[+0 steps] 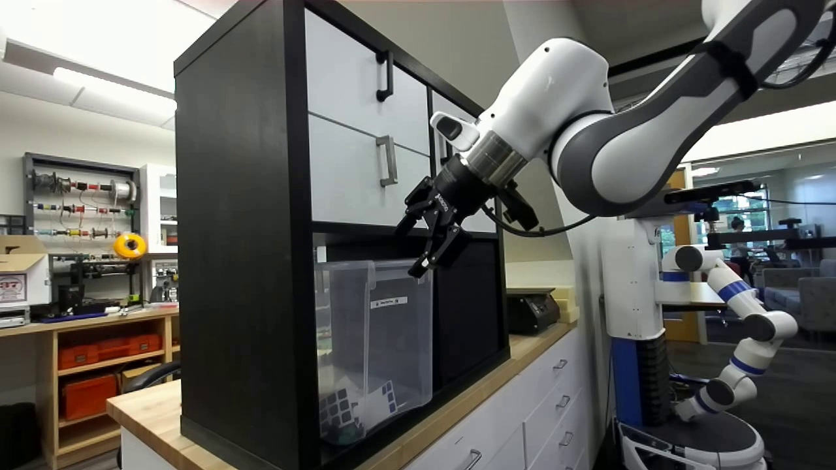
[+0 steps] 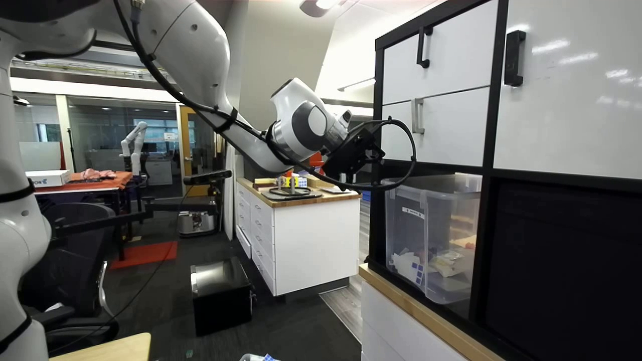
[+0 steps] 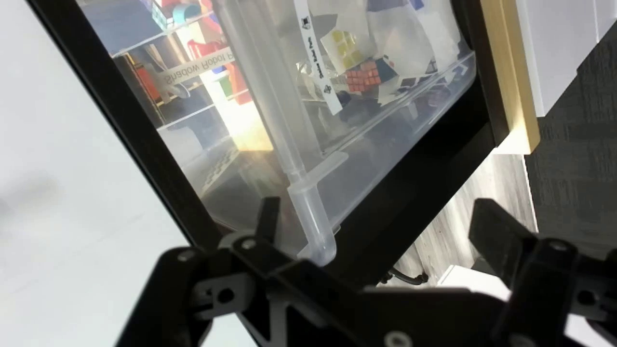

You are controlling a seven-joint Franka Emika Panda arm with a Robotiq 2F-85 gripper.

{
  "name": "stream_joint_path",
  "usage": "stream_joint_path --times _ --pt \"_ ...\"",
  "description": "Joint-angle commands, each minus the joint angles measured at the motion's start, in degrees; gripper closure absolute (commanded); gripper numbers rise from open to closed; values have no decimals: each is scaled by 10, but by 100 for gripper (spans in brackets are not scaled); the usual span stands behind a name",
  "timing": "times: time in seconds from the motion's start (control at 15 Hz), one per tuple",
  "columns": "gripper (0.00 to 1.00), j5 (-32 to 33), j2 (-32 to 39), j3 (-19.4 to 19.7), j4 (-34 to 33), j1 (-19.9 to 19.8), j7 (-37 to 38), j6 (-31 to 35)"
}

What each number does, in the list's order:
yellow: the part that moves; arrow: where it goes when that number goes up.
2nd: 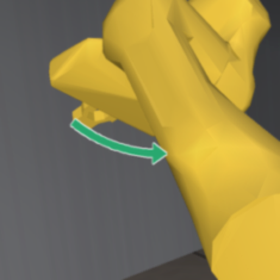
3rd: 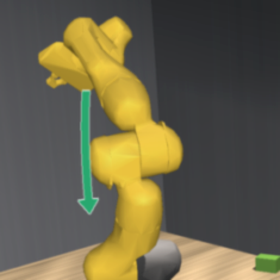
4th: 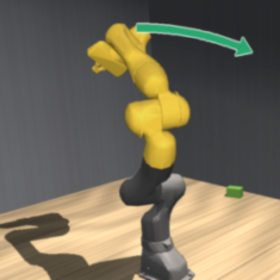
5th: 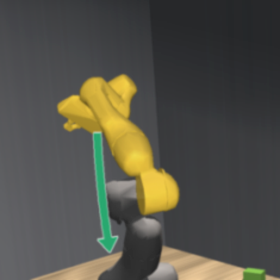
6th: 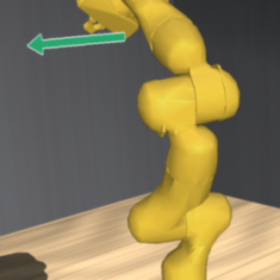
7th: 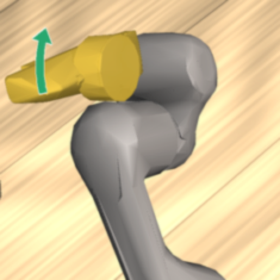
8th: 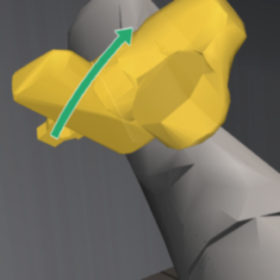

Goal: Slide the transparent box under the cabinet forward

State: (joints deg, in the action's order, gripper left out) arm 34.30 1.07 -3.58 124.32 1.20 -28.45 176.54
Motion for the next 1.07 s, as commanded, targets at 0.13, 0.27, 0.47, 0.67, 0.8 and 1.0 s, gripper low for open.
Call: stream_joint_path --times 0.13,0.27,0.47,0.67,0.8,1.0 --pt "0 67 28 16 -38 -3 26 11" --pt "0 68 44 19 -56 0 28 3" --pt "0 71 70 25 -84 6 32 -4" --pt "0 72 95 31 -109 11 33 -5" --pt "0 70 109 33 -123 14 31 -5" --pt "0 69 129 38 -143 18 31 -7"
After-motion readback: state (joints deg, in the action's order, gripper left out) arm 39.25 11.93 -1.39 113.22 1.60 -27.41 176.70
